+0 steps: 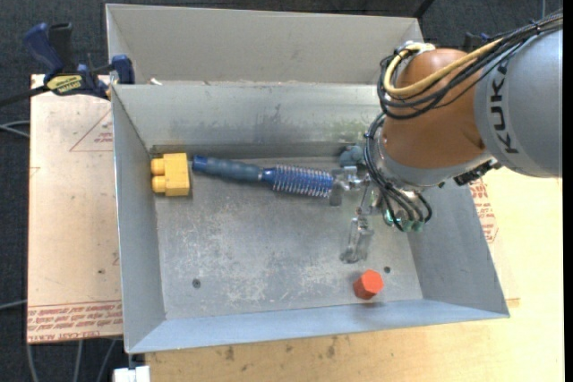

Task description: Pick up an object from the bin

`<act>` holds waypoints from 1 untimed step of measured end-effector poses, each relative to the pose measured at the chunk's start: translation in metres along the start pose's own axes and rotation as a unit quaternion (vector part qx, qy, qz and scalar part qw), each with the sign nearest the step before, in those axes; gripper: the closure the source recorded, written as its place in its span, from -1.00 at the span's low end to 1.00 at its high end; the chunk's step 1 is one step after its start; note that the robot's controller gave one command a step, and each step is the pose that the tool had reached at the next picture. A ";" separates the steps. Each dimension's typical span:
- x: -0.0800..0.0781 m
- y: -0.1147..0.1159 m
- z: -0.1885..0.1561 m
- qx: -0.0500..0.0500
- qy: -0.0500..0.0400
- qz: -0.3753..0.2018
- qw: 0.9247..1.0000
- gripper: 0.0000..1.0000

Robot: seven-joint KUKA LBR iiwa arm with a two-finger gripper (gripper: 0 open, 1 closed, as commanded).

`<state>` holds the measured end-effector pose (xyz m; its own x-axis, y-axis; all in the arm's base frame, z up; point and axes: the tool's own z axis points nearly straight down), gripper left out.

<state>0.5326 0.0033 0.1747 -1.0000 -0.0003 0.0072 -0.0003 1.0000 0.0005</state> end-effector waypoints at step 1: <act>-0.115 -0.006 0.048 0.000 -0.007 -0.009 1.000 -1.00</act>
Offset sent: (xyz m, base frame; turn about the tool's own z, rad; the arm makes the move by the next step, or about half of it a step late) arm 0.1119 -0.0061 -0.0471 -0.0190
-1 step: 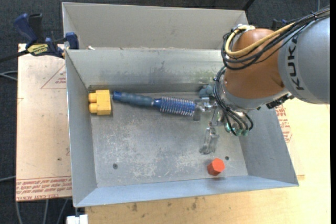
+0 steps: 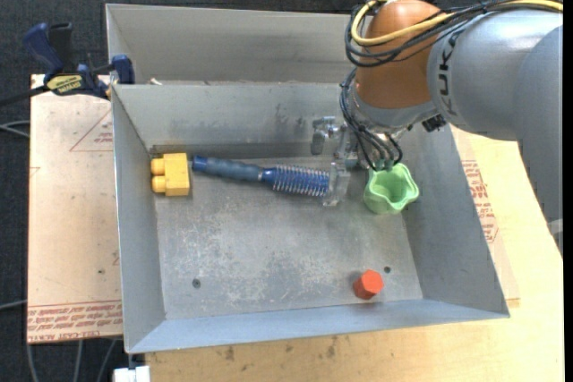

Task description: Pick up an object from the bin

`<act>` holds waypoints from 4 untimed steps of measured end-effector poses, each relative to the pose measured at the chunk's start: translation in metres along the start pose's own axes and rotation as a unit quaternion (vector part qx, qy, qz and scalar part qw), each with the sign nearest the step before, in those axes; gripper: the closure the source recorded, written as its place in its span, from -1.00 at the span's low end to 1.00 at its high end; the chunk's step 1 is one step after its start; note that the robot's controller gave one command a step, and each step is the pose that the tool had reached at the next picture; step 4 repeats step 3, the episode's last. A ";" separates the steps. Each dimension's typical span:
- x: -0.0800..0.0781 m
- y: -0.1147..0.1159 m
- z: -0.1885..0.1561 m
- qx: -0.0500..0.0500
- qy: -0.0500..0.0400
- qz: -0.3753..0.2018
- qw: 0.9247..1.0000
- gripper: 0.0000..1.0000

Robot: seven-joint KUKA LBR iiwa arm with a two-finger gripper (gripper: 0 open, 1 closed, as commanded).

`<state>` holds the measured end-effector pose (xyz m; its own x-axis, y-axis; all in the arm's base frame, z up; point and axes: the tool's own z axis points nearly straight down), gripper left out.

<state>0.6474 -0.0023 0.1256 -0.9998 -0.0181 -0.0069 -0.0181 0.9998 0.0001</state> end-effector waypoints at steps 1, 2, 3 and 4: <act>-0.008 0.014 0.057 0.000 0.008 0.146 0.989 -1.00; -0.009 0.013 0.056 0.000 0.003 0.146 0.989 1.00; 0.000 0.038 -0.101 0.000 -0.001 0.122 0.993 1.00; 0.000 0.038 -0.101 0.000 -0.001 0.122 0.993 1.00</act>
Offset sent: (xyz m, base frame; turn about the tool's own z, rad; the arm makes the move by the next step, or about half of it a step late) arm 0.0095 0.0126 -0.0556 0.2957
